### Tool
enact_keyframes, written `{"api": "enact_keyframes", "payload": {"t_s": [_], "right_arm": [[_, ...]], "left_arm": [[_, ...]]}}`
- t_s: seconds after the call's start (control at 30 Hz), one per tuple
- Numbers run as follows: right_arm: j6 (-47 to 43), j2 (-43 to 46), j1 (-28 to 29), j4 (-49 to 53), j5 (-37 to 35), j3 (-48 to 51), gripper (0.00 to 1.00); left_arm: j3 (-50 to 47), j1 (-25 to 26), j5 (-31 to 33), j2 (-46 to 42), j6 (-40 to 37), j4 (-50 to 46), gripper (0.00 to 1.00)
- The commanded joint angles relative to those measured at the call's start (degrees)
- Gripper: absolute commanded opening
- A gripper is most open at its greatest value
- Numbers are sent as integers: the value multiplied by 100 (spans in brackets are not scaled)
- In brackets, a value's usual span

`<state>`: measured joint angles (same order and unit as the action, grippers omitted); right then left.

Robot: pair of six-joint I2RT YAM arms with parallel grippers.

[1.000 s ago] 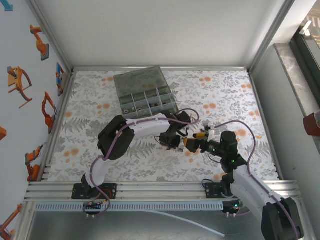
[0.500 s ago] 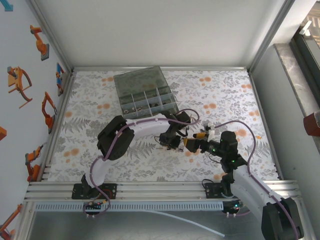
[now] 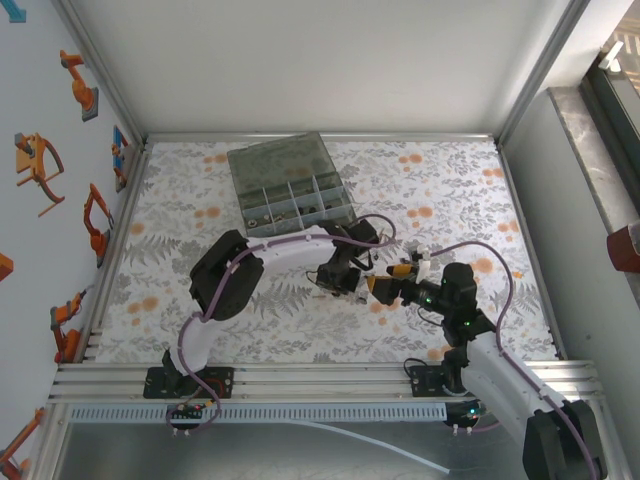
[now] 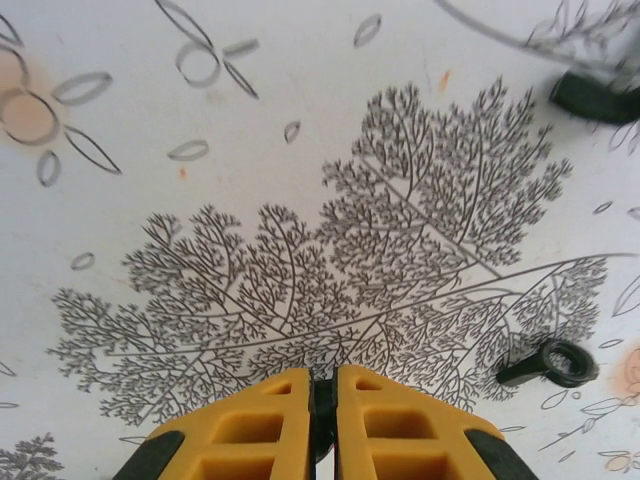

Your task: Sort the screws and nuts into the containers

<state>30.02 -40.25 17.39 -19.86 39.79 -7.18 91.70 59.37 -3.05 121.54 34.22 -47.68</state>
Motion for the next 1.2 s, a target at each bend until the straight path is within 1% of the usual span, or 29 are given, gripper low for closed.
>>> {"api": "enact_keyframes", "payload": {"t_s": [0.0, 0.17, 0.3, 0.37, 0.4, 0.5, 0.57, 0.63, 0.7, 0.73, 0.77, 0.83, 0.93, 1.0, 1.07, 1.17], "right_arm": [[-38, 28, 12, 2, -24, 28, 100], [-124, 52, 10, 184, -118, -96, 100], [-175, -137, 10, 318, -423, -448, 100], [-201, -467, 10, 377, -617, -756, 100], [-242, -717, 7, 335, -583, -909, 100], [-284, -1435, -4, -34, -305, -1332, 99], [-227, -1718, -8, -179, -220, -1447, 100], [-38, -1748, -25, -273, -157, -1396, 100], [194, -1512, -22, -357, -125, -1146, 100], [284, -1297, -24, -184, -206, -1021, 100], [310, -1055, -18, 128, -343, -952, 99], [315, -514, -13, 1061, -666, -886, 100], [362, 264, 9, 1810, -637, -771, 100], [546, 846, 27, 2125, -554, -631, 100], [627, 1298, 41, 2510, -528, -583, 100], [636, 1873, 54, 3069, -441, -519, 100]], "left_arm": [[15, -277, -54, -411, -153, 343, 0], [171, -626, 41, -541, -380, 515, 0], [701, -949, 161, -501, -676, 602, 0], [1091, -1145, 300, -378, -787, 586, 0], [1311, -1262, 309, -282, -801, 568, 0], [1838, -1454, -23, 2, -933, 415, 0], [1923, -1386, -402, 106, -1208, 327, 11], [1649, -1207, -541, 36, -1322, 192, 20], [1154, -938, -500, -205, -1417, 128, 23], [846, -775, -446, -365, -1410, 134, 25], [625, -637, -481, -485, -1419, 128, 27], [155, -338, -614, -725, -1354, 140, 35], [-406, -71, -908, -1002, -1332, 359, 46], [-661, 89, -1121, -1078, -1671, 470, 50], [-715, 195, -1047, -1050, -2070, 403, 54], [-739, 267, -988, -945, -2699, 515, 56]]}}
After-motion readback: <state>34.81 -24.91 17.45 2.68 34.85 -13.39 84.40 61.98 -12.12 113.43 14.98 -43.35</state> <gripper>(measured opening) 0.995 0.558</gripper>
